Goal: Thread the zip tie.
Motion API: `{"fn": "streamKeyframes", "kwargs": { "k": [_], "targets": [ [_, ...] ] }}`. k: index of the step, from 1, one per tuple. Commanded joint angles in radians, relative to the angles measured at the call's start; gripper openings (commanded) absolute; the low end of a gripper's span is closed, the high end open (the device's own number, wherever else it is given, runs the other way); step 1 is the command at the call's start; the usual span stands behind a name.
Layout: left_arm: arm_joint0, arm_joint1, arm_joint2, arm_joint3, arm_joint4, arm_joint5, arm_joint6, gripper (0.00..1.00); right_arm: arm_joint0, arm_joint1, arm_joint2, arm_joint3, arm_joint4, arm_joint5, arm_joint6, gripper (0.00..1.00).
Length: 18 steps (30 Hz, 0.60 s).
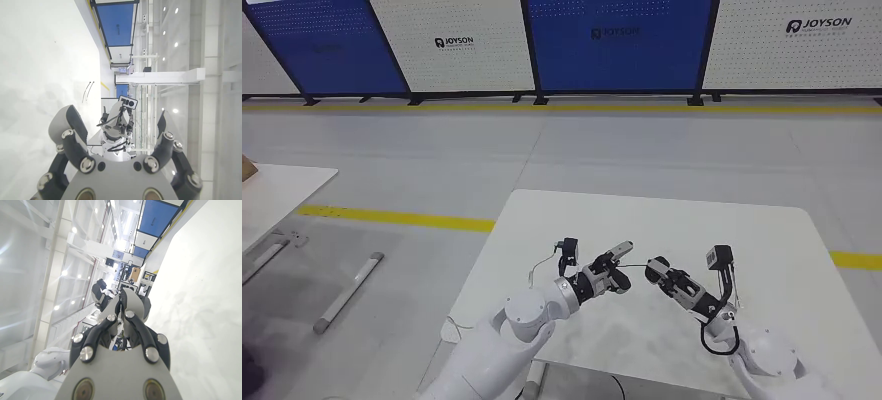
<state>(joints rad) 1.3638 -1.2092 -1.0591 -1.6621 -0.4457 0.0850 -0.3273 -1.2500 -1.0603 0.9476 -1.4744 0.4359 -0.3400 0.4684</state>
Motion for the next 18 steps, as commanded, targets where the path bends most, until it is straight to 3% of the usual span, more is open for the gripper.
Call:
{"fn": "streamKeyframes", "kwargs": {
  "k": [1, 7, 8, 11, 13, 14, 16, 18],
  "targets": [
    [0.001, 0.000, 0.001, 0.001, 0.004, -0.003, 0.006, 1.00, 0.000, 0.000, 0.000, 0.000, 0.000, 0.000, 0.000, 0.00],
    [-0.006, -0.002, 0.015, 0.028, 0.017, -0.037, -0.005, 1.00, 0.000, 0.000, 0.000, 0.000, 0.000, 0.000, 0.000, 0.00],
    [-0.006, -0.002, 0.013, 0.031, 0.015, -0.043, -0.011, 0.76, 0.000, 0.000, 0.000, 0.000, 0.000, 0.000, 0.000, 0.00],
    [-0.002, 0.001, 0.006, 0.032, 0.015, -0.056, -0.028, 0.37, 0.000, 0.000, 0.000, 0.000, 0.000, 0.000, 0.000, 0.00],
    [0.002, 0.002, 0.001, 0.030, 0.017, -0.061, -0.033, 0.29, 0.000, 0.000, 0.000, 0.000, 0.000, 0.000, 0.000, 0.00],
    [0.004, 0.003, -0.002, 0.028, 0.017, -0.064, -0.035, 0.16, 0.000, 0.000, 0.000, 0.000, 0.000, 0.000, 0.000, 0.00],
    [0.007, 0.004, -0.007, 0.028, 0.014, -0.067, -0.038, 0.03, 0.000, 0.000, 0.000, 0.000, 0.000, 0.000, 0.000, 0.00],
    [0.007, 0.004, -0.011, 0.029, 0.004, -0.072, -0.045, 0.00, 0.000, 0.000, 0.000, 0.000, 0.000, 0.000, 0.000, 0.00]
  ]
}}
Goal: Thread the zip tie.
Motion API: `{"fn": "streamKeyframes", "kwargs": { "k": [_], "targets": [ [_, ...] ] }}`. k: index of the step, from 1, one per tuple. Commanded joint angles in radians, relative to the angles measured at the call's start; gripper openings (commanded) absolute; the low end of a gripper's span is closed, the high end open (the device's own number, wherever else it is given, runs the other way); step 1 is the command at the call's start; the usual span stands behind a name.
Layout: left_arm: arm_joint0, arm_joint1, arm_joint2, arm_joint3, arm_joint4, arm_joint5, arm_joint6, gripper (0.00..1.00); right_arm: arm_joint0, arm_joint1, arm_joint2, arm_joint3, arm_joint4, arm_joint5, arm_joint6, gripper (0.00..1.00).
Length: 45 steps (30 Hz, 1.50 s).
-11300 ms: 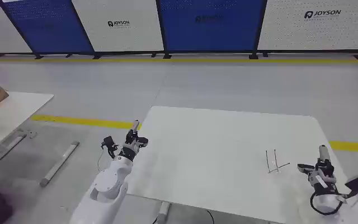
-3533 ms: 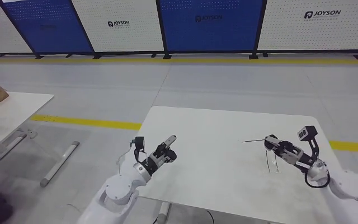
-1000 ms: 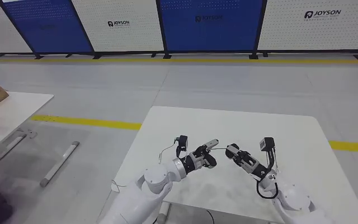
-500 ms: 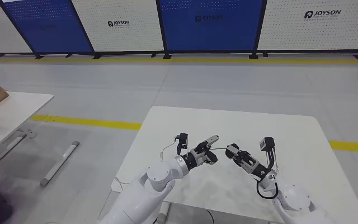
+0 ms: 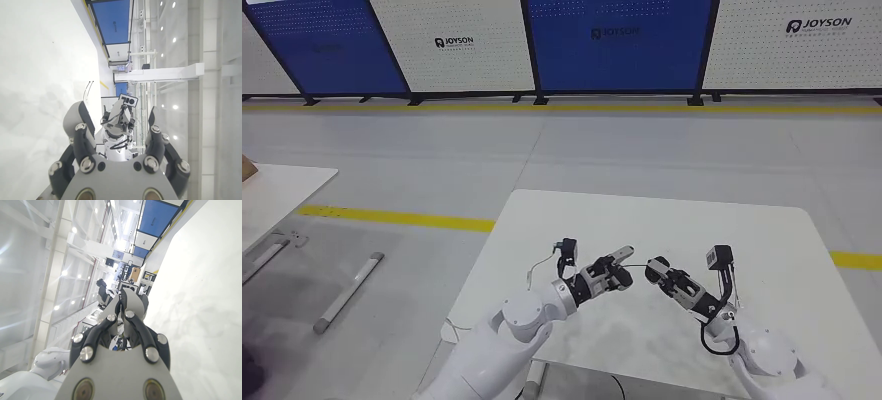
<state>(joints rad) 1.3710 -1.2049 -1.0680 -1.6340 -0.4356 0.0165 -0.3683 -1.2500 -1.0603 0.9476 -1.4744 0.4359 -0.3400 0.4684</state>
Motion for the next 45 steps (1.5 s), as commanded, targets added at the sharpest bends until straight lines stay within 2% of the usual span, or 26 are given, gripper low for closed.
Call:
{"fn": "streamKeyframes", "kwargs": {
  "k": [1, 18, 27, 28, 29, 30, 31, 32, 35, 37, 41, 45],
  "targets": [
    [0.000, 0.000, -0.003, 0.001, -0.008, -0.006, -0.006, 0.00, 0.000, 0.000, 0.000, 0.000, 0.000, 0.000, 0.000, 0.00],
    [-0.007, 0.000, 0.012, 0.004, 0.035, -0.016, 0.010, 0.00, 0.000, 0.000, 0.000, 0.000, 0.000, 0.000, 0.000, 0.00],
    [0.001, 0.001, 0.015, -0.002, 0.058, -0.026, 0.024, 0.00, -0.011, -0.002, 0.008, -0.014, -0.010, 0.011, -0.010, 0.00],
    [0.002, 0.002, 0.015, -0.004, 0.059, -0.026, 0.024, 0.00, -0.013, -0.003, 0.011, -0.016, -0.011, 0.012, -0.009, 0.08],
    [0.004, 0.002, 0.015, -0.005, 0.060, -0.025, 0.024, 0.00, -0.015, -0.003, 0.014, -0.017, -0.012, 0.013, -0.007, 0.32],
    [0.005, 0.002, 0.014, -0.007, 0.062, -0.024, 0.024, 0.00, -0.018, -0.004, 0.018, -0.019, -0.012, 0.015, -0.004, 0.44],
    [0.007, 0.003, 0.014, -0.009, 0.062, -0.023, 0.024, 0.00, -0.020, -0.004, 0.022, -0.020, -0.012, 0.016, -0.002, 0.49],
    [0.007, 0.003, 0.014, -0.010, 0.062, -0.022, 0.024, 0.00, -0.022, -0.004, 0.025, -0.022, -0.012, 0.016, 0.000, 0.71],
    [0.010, 0.003, 0.012, -0.013, 0.062, -0.018, 0.025, 0.00, -0.029, -0.006, 0.036, -0.025, -0.014, 0.019, 0.003, 0.81],
    [0.012, 0.004, 0.012, -0.016, 0.063, -0.014, 0.026, 0.00, -0.033, -0.007, 0.042, -0.027, -0.015, 0.021, 0.005, 0.99],
    [0.017, 0.004, 0.005, -0.023, 0.032, 0.001, 0.030, 0.00, -0.040, -0.009, 0.054, -0.030, -0.019, 0.024, 0.005, 1.00],
    [0.027, 0.006, -0.024, -0.033, -0.015, 0.017, 0.048, 0.00, -0.052, -0.006, 0.091, -0.030, -0.016, 0.041, 0.010, 1.00]
  ]
}}
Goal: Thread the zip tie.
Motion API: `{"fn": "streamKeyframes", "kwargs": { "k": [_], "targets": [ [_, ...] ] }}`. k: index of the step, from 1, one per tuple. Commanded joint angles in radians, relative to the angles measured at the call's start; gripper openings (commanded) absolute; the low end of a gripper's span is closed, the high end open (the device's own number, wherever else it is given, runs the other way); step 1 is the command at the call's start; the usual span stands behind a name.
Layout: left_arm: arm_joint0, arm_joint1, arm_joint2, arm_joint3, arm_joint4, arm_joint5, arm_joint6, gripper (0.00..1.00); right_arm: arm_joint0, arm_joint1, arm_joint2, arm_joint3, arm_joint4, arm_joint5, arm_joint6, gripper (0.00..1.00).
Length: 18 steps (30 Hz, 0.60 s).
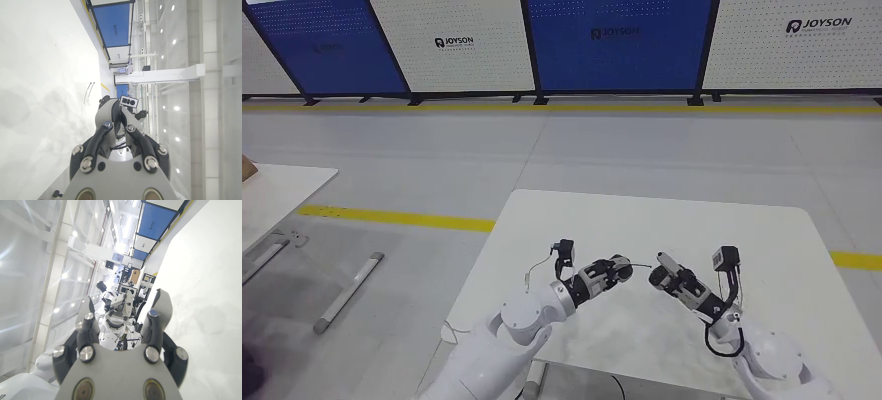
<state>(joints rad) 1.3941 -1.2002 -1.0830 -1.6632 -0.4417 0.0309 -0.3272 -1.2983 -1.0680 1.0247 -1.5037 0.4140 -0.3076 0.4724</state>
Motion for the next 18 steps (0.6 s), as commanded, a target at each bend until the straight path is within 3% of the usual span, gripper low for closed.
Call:
{"fn": "streamKeyframes", "kwargs": {
  "k": [1, 6, 18],
  "targets": [
    [0.008, 0.002, -0.017, -0.006, -0.016, 0.005, 0.014, 0.00, -0.007, 0.005, 0.028, -0.002, 0.007, 0.020, 0.012, 1.00],
    [0.023, 0.006, -0.039, -0.021, -0.027, 0.010, 0.001, 0.00, -0.043, 0.023, 0.108, -0.052, -0.005, 0.115, 0.062, 1.00],
    [0.013, 0.004, -0.028, -0.011, -0.020, 0.015, 0.014, 0.00, -0.044, 0.023, 0.108, -0.072, -0.034, 0.114, 0.067, 1.00]
  ]
}}
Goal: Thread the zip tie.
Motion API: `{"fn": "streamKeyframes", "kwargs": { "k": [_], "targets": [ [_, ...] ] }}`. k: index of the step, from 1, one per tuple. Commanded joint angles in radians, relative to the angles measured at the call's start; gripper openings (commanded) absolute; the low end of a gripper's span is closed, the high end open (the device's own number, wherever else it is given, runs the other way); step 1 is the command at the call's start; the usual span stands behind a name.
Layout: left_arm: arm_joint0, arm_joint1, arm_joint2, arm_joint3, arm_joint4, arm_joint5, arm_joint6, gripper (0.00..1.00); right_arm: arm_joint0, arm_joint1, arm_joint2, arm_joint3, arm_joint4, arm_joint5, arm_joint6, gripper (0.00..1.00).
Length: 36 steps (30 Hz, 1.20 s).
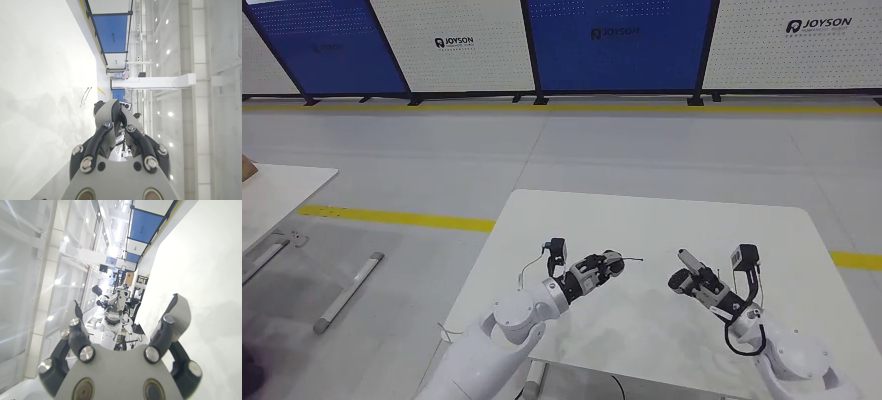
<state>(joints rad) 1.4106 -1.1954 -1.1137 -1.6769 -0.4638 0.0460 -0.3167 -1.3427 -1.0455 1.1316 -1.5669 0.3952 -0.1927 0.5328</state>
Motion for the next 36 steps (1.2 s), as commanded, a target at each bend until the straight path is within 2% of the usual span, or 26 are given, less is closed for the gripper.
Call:
{"fn": "streamKeyframes", "kwargs": {
  "k": [1, 4, 7, 11, 15, 17, 18, 36],
  "targets": [
    [-0.005, -0.001, 0.003, 0.005, 0.003, 0.000, 0.004, 0.00, 0.000, 0.002, 0.011, -0.017, -0.026, -0.003, 0.013, 1.00],
    [-0.006, 0.000, -0.001, 0.009, 0.007, -0.002, 0.000, 0.00, -0.008, 0.016, 0.073, -0.047, -0.048, 0.012, 0.078, 1.00],
    [-0.002, 0.003, -0.006, 0.010, 0.018, -0.005, -0.010, 0.00, -0.012, 0.037, 0.163, -0.087, -0.078, 0.069, 0.181, 1.00],
    [0.005, 0.005, -0.004, 0.005, 0.037, -0.012, -0.024, 0.00, -0.001, 0.061, 0.253, -0.133, -0.208, 0.163, 0.254, 1.00],
    [0.011, 0.006, -0.002, -0.002, 0.053, -0.020, -0.016, 0.00, 0.046, 0.074, 0.248, -0.151, -0.355, 0.279, 0.352, 1.00],
    [0.012, 0.004, -0.003, -0.001, 0.034, -0.014, -0.001, 0.00, 0.078, 0.072, 0.230, -0.139, -0.372, 0.317, 0.357, 1.00],
    [0.011, 0.003, -0.005, 0.001, 0.001, -0.008, -0.004, 0.00, 0.087, 0.066, 0.216, -0.129, -0.296, 0.319, 0.371, 1.00],
    [0.011, 0.003, -0.005, 0.001, 0.001, -0.008, -0.004, 0.00, 0.087, 0.066, 0.216, -0.129, -0.296, 0.319, 0.371, 1.00]
  ]
}}
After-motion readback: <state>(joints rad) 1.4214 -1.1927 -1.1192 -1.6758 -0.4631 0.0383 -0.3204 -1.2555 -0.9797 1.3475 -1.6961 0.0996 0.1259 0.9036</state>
